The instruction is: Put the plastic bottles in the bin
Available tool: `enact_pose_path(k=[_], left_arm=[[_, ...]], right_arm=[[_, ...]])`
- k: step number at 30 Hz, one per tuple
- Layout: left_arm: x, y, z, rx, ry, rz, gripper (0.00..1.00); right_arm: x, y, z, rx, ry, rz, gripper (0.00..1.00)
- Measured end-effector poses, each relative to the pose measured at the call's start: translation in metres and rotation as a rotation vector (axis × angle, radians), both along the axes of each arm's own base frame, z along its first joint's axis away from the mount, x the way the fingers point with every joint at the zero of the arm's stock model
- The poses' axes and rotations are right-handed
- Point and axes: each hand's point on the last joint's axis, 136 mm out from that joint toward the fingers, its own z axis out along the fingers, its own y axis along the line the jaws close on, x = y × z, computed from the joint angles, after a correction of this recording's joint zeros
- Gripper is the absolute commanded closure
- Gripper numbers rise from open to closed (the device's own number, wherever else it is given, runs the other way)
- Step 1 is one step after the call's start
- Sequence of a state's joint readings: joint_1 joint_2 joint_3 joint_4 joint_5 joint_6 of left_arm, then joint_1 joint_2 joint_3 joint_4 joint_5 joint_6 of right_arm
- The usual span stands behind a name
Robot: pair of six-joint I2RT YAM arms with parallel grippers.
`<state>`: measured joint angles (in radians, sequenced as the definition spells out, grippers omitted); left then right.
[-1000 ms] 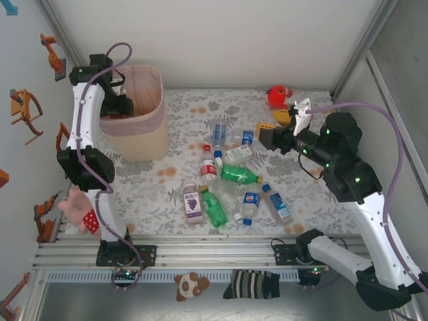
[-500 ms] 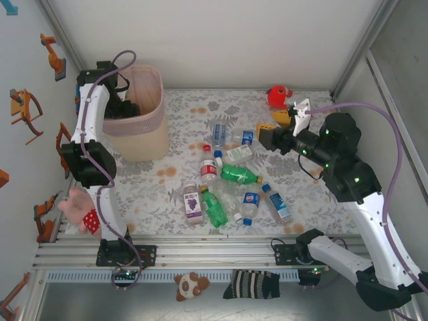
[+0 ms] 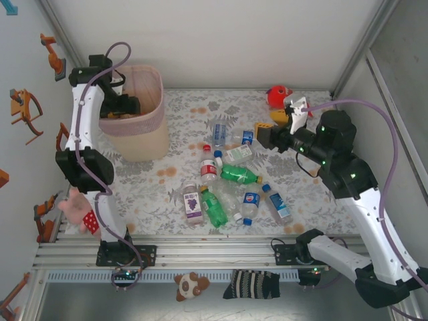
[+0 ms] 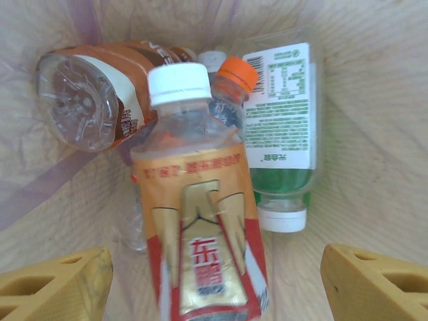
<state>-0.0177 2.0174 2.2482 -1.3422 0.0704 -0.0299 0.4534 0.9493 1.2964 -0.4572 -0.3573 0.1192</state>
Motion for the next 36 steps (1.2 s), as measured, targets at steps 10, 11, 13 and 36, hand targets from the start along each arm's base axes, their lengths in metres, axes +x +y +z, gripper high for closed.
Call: enact_pose_path(k=[10, 11, 13, 36], left_arm=[[-0.008, -0.013, 0.042, -0.078, -0.114, -0.021, 0.20], [-0.009, -0.014, 0.047, -0.091, -0.129, -0.023, 0.20], [-0.010, -0.017, 0.057, -0.112, -0.158, -0.026, 0.20], [-0.071, -0.066, 0.167, -0.451, -0.560, -0.127, 0.21]], right_arm=[[0.029, -0.001, -0.020, -0.009, 0.106, -0.098, 0.39], [0.034, -0.003, -0.023, -0.007, 0.127, -0.121, 0.40], [0.045, -0.005, -0.032, -0.002, 0.172, -0.168, 0.41], [0.122, -0.020, -0.206, 0.126, 0.872, -0.763, 0.43]])
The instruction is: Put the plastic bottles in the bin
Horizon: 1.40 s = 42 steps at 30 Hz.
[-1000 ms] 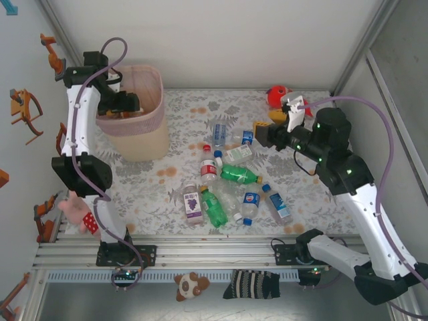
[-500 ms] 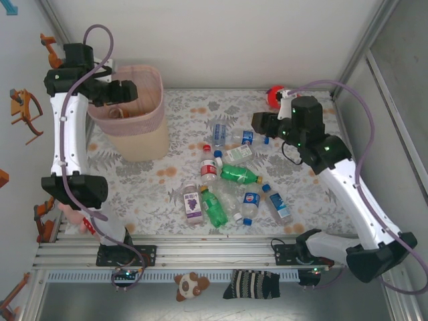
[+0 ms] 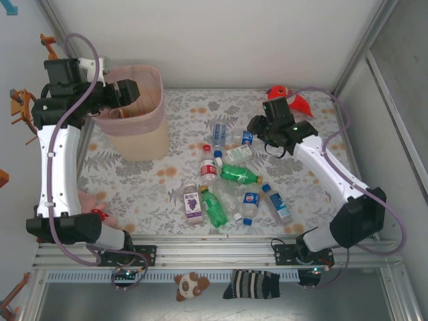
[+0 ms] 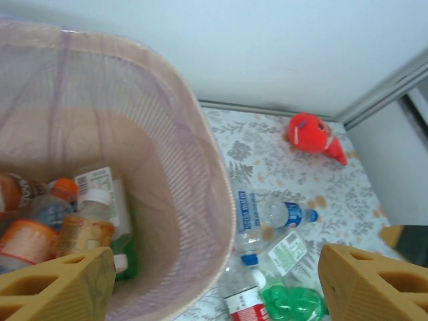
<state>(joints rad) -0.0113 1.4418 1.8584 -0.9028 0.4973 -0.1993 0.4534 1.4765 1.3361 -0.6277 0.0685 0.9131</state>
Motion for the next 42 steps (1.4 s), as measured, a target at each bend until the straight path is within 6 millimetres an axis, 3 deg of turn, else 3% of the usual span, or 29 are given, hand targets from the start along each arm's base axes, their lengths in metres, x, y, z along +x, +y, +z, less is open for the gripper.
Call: enact_pose_path(k=[4, 11, 16, 23, 36, 42], left_arm=[[0.000, -0.006, 0.000, -0.048, -0.013, -0.018, 0.21], [0.000, -0.011, -0.008, -0.088, -0.006, -0.034, 0.21], [-0.003, -0.013, -0.009, -0.103, -0.010, -0.040, 0.21], [-0.003, -0.015, -0.009, -0.113, -0.017, -0.046, 0.22], [-0.003, -0.014, -0.009, -0.113, -0.022, -0.045, 0.24], [-0.003, -0.014, -0.009, -0.111, -0.024, -0.043, 0.25]], right_arm=[[0.003, 0.010, -0.039, 0.071, 0.128, -0.082, 0.40], [-0.003, 0.028, -0.100, 0.194, 0.323, -0.226, 0.25], [0.000, 0.038, -0.119, 0.243, 0.374, -0.303, 0.09], [0.002, 0.039, -0.148, 0.243, 0.454, -0.401, 0.18], [0.021, 0.048, -0.166, 0.235, 0.486, -0.440, 0.19], [0.021, 0.047, -0.184, 0.211, 0.520, -0.457, 0.20]])
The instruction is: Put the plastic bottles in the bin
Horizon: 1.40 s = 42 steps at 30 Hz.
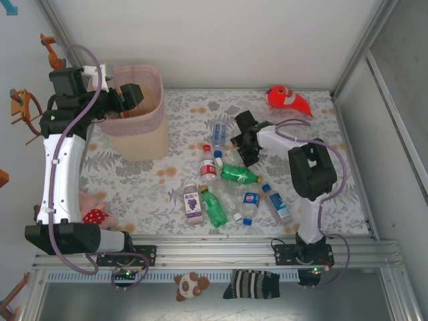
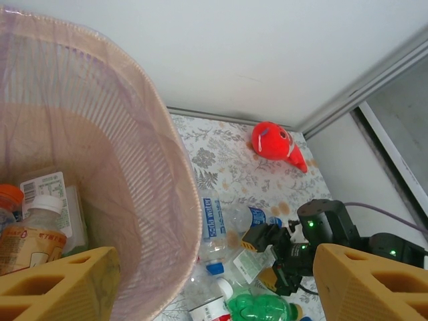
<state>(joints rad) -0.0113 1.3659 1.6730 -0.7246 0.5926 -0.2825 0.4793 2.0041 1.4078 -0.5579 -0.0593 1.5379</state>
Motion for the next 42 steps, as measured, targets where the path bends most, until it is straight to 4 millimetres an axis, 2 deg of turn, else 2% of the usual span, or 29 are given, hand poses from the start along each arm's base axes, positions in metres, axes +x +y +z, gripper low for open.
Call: enact_pose_path(k=[3, 11, 17, 20, 25, 31, 36, 42], left_arm=[[-0.001, 0.000, 0.001, 0.001, -0.008, 0.001, 0.25], [-0.001, 0.001, 0.001, 0.004, -0.015, 0.008, 0.25], [0.000, 0.001, 0.003, 0.004, -0.028, 0.007, 0.25], [0.000, 0.001, 0.003, 0.002, -0.037, 0.007, 0.25], [-0.002, -0.002, 0.006, -0.015, -0.060, -0.007, 0.25], [-0.004, -0.012, 0.014, -0.052, -0.114, -0.058, 0.25], [-0.011, -0.041, 0.019, -0.088, -0.179, -0.179, 0.24], [-0.027, -0.085, 0.026, -0.134, -0.262, -0.362, 0.21]], right_arm=[[-0.001, 0.000, -0.006, -0.009, 0.021, -0.004, 0.23], [0.001, 0.000, -0.005, -0.005, 0.019, -0.019, 0.30], [0.003, -0.004, 0.004, -0.016, -0.009, -0.035, 0.33], [0.006, -0.006, 0.026, -0.006, -0.058, -0.048, 0.36], [0.010, -0.008, 0.075, 0.030, -0.169, -0.054, 0.40], [0.012, -0.014, 0.134, 0.027, -0.365, 0.044, 0.49], [0.010, -0.013, 0.191, 0.008, -0.621, 0.238, 0.50], [-0.006, 0.009, 0.266, 0.019, -0.963, 0.545, 0.52]])
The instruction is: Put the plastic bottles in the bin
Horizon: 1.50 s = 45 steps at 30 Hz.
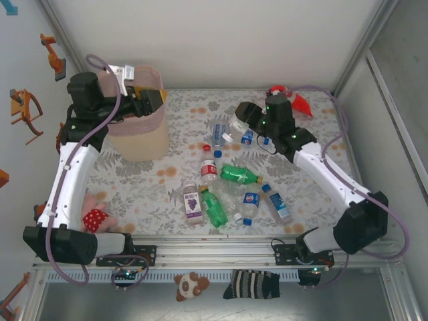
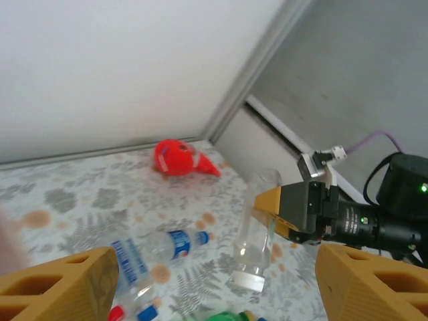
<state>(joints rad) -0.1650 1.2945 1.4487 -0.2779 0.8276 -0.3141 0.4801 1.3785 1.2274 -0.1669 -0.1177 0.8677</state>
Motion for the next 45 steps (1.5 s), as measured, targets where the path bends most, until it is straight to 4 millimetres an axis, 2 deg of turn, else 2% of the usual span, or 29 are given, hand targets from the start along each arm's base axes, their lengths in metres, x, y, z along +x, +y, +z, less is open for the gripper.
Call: enact_pose_path(k=[6, 10, 14, 18, 22, 28, 35, 45], left_arm=[[-0.022, -0.035, 0.012, -0.038, -0.107, -0.165, 0.18], [-0.040, -0.054, 0.021, -0.061, -0.174, -0.266, 0.14], [-0.068, -0.078, 0.031, -0.085, -0.242, -0.403, 0.10], [-0.102, -0.101, 0.036, -0.096, -0.305, -0.547, 0.03], [-0.133, -0.120, 0.036, -0.100, -0.360, -0.669, 0.02], [-0.162, -0.144, 0.028, -0.106, -0.394, -0.801, 0.01], [-0.184, -0.172, 0.008, -0.102, -0.372, -0.940, 0.11], [-0.195, -0.173, 0.005, -0.086, -0.424, -0.974, 0.32]], right_arm=[[-0.041, 0.027, 0.070, -0.027, -0.342, 0.322, 0.56], [-0.076, 0.037, 0.104, -0.045, -0.535, 0.501, 0.57], [-0.114, 0.043, 0.130, -0.066, -0.717, 0.659, 0.56], [-0.150, 0.048, 0.143, -0.090, -0.854, 0.797, 0.57], [-0.180, 0.052, 0.153, -0.100, -0.959, 0.905, 0.57], [-0.205, 0.055, 0.166, -0.081, -1.041, 0.988, 0.57], [-0.219, 0.058, 0.181, -0.059, -1.085, 1.020, 0.57], [-0.221, 0.059, 0.184, -0.056, -1.087, 1.016, 0.58]])
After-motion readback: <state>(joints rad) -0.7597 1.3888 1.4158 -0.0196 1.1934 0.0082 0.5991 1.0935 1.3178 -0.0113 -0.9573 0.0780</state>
